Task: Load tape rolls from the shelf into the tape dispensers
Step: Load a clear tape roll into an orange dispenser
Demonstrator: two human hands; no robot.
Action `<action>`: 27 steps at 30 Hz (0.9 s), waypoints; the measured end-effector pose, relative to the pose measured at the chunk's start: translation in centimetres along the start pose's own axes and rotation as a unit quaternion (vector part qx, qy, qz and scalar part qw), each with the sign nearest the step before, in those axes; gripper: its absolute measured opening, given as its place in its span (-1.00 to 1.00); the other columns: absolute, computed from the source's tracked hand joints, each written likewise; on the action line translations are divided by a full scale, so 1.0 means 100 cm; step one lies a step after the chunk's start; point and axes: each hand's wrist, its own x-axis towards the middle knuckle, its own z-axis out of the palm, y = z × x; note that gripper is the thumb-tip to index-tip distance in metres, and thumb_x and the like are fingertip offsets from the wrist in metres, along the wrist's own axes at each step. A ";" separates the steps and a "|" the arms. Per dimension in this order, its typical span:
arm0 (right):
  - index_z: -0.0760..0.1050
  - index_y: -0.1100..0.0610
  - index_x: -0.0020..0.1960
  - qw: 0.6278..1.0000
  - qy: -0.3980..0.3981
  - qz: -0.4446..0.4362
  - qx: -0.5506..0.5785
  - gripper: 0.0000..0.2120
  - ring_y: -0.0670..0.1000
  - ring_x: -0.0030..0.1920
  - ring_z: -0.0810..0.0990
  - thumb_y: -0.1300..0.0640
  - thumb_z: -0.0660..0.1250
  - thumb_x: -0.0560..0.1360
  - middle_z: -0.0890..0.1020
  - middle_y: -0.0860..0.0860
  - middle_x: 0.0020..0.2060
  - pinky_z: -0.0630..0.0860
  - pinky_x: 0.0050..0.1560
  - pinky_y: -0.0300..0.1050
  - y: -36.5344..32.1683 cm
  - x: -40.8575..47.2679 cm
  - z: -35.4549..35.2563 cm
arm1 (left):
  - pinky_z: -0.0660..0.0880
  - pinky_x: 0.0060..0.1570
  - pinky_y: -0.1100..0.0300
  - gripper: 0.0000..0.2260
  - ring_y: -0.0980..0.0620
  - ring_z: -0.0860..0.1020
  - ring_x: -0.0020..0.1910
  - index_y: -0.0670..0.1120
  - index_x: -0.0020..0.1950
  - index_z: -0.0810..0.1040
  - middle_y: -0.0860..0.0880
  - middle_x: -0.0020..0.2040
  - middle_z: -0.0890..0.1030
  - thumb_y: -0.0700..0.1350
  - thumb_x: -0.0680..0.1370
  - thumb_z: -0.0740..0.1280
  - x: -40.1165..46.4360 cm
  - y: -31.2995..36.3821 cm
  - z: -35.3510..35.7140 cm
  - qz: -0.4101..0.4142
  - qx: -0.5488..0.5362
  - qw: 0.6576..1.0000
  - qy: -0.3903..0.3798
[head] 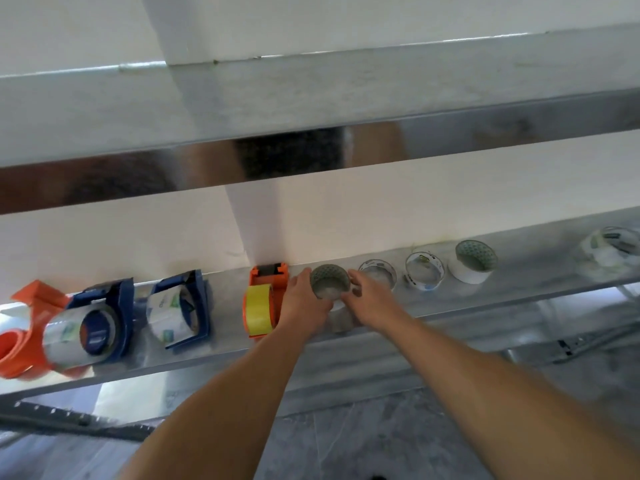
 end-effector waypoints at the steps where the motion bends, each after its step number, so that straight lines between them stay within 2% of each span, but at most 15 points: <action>1: 0.32 0.08 0.46 1.000 0.002 0.007 -0.002 -0.50 0.10 0.29 0.52 0.08 0.33 0.54 0.51 0.07 0.34 0.42 0.33 0.09 -0.002 -0.004 -0.001 | 0.28 0.41 0.09 -0.32 -0.10 0.35 0.43 -0.06 0.56 0.21 -0.12 0.49 0.33 -0.12 0.50 0.42 -0.002 0.002 -0.004 0.006 0.002 1.000 0.005; 3: 0.26 0.05 0.50 1.000 0.009 0.014 -0.016 -0.46 0.07 0.31 0.50 0.04 0.31 0.56 0.45 0.07 0.40 0.40 0.36 0.05 -0.007 -0.010 -0.006 | 0.22 0.43 0.12 -0.35 -0.09 0.27 0.49 -0.06 0.58 0.18 -0.11 0.54 0.26 -0.12 0.55 0.37 -0.006 0.006 -0.011 0.020 0.000 1.000 0.022; 6: 0.25 0.05 0.51 0.999 0.025 0.019 -0.013 -0.47 0.06 0.34 0.47 0.05 0.29 0.58 0.43 0.08 0.42 0.35 0.36 -0.02 -0.013 -0.020 -0.017 | 0.24 0.42 0.10 -0.42 -0.10 0.30 0.47 -0.02 0.56 0.22 -0.09 0.53 0.27 -0.12 0.57 0.33 -0.010 0.013 -0.019 0.054 -0.008 0.998 0.041; 9: 0.30 0.04 0.48 0.998 0.057 0.024 -0.028 -0.50 0.06 0.33 0.48 0.03 0.28 0.57 0.46 0.06 0.39 0.35 0.36 -0.02 -0.015 -0.031 -0.028 | 0.27 0.41 0.09 -0.47 -0.09 0.34 0.44 0.00 0.54 0.27 -0.08 0.51 0.31 -0.12 0.59 0.30 -0.014 0.025 -0.021 0.088 -0.011 0.995 0.035; 13: 0.34 0.08 0.46 0.995 0.082 0.032 -0.048 -0.54 0.07 0.30 0.50 0.06 0.25 0.57 0.48 0.05 0.37 0.36 0.32 -0.06 -0.009 -0.049 -0.042 | 0.29 0.28 0.22 -0.53 -0.04 0.40 0.38 0.03 0.52 0.31 -0.01 0.50 0.31 -0.12 0.60 0.27 -0.021 0.046 -0.012 0.119 -0.025 0.992 0.022; 16: 0.35 0.10 0.45 0.993 0.098 0.037 -0.056 -0.55 0.06 0.31 0.50 0.05 0.24 0.58 0.50 0.06 0.36 0.36 0.32 -0.08 0.002 -0.061 -0.055 | 0.36 0.29 0.15 -0.54 -0.03 0.44 0.35 0.04 0.50 0.33 -0.01 0.49 0.34 -0.09 0.60 0.28 -0.027 0.060 0.001 0.141 -0.021 0.990 0.008; 19: 0.38 0.11 0.43 0.991 0.110 0.050 -0.063 -0.57 0.05 0.31 0.50 0.04 0.23 0.60 0.51 0.05 0.36 0.35 0.31 -0.11 0.015 -0.069 -0.073 | 0.34 0.17 0.21 -0.56 -0.02 0.46 0.32 0.02 0.47 0.38 -0.02 0.44 0.38 -0.11 0.59 0.30 -0.031 0.074 0.015 0.149 -0.020 0.989 -0.004; 23: 0.39 0.09 0.42 0.990 0.117 0.061 -0.055 -0.58 0.06 0.29 0.50 0.01 0.24 0.59 0.51 0.05 0.35 0.38 0.32 -0.06 0.035 -0.075 -0.096 | 0.35 0.26 0.15 -0.57 -0.03 0.46 0.31 -0.02 0.46 0.39 -0.05 0.42 0.40 -0.12 0.58 0.29 -0.035 0.095 0.033 0.161 -0.015 0.986 -0.030; 27: 0.40 0.10 0.42 0.991 0.114 0.059 -0.043 -0.59 0.06 0.30 0.50 0.02 0.25 0.59 0.51 0.04 0.35 0.38 0.33 -0.04 0.057 -0.076 -0.125 | 0.39 0.30 0.10 -0.56 -0.03 0.48 0.30 0.01 0.45 0.40 -0.04 0.41 0.43 -0.10 0.57 0.30 -0.033 0.117 0.057 0.147 -0.006 0.989 -0.024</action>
